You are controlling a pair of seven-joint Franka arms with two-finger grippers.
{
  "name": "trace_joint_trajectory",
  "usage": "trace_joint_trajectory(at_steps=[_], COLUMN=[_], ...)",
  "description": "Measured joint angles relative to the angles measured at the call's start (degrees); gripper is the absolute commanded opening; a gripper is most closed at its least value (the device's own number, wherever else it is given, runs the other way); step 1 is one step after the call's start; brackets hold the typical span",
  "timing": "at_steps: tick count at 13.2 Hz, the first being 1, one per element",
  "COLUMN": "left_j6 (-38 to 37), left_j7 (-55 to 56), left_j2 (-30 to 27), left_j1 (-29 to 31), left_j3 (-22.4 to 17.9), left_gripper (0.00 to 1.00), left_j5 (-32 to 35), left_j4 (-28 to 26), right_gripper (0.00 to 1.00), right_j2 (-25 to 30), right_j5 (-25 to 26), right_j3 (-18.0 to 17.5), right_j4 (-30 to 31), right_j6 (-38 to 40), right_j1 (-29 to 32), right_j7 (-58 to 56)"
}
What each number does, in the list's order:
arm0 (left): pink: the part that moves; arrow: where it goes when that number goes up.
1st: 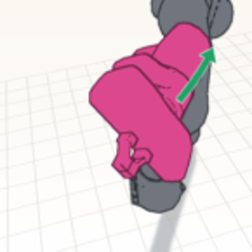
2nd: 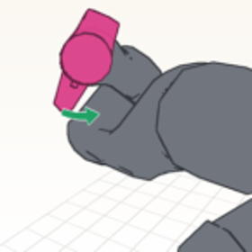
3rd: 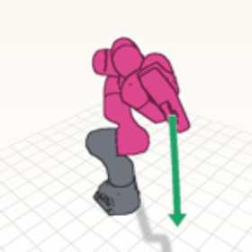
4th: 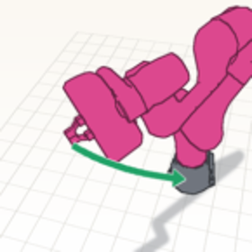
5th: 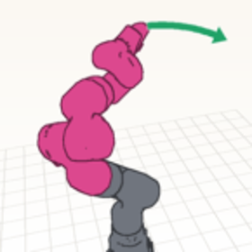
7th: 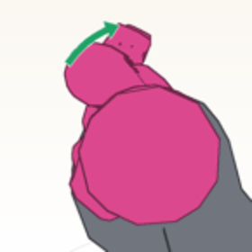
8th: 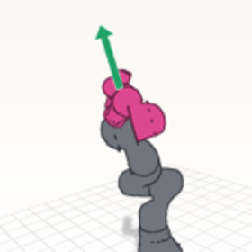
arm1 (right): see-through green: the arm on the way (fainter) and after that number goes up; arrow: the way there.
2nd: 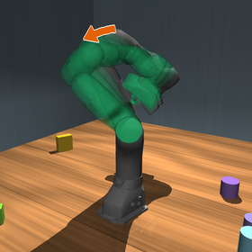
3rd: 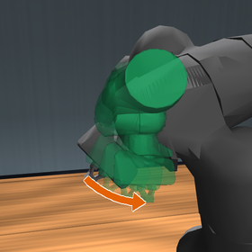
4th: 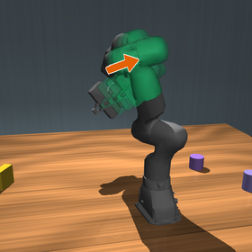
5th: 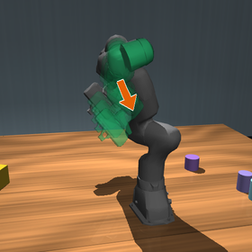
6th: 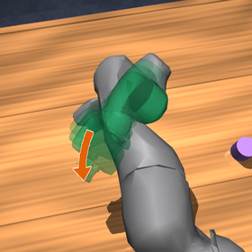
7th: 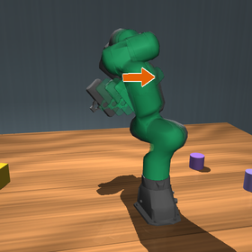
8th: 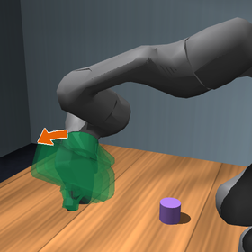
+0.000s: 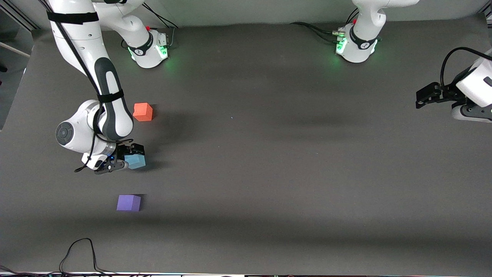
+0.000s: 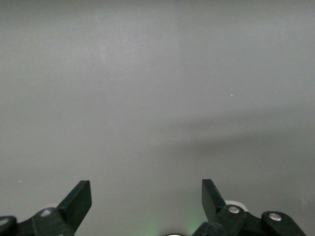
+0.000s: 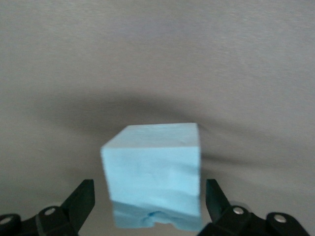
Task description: Place blue block between orange and purple blocks
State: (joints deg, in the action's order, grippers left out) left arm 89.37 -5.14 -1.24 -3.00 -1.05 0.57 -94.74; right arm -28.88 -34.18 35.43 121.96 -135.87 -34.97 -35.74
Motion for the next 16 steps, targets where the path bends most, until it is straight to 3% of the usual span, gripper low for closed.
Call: trace_joint_trajectory(at_steps=[4,8,11,16], left_j6=[0.0,0.0,0.0,0.0], left_j7=[0.0,0.0,0.0,-0.01], left_j2=[0.03,0.04,0.05,0.05], left_j1=[0.0,0.0,0.0,0.0], left_j3=[0.0,0.0,0.0,0.0], left_gripper=[1.0,1.0,1.0,1.0], left_j5=[-0.03,-0.03,-0.06,-0.09], left_j4=[0.0,0.0,0.0,0.0], right_gripper=[1.0,1.0,1.0,1.0], right_j2=[1.51,4.85,7.72,14.65], right_j5=[1.87,9.73,12.44,17.25], right_j3=[1.06,2.14,2.14,2.08], right_j4=[-5.49,-20.36,-28.95,-31.95], right_j6=[9.51,28.36,38.96,44.89], right_j1=[-2.03,-1.95,-2.03,-2.5], right_j7=[5.16,14.8,19.05,20.43])
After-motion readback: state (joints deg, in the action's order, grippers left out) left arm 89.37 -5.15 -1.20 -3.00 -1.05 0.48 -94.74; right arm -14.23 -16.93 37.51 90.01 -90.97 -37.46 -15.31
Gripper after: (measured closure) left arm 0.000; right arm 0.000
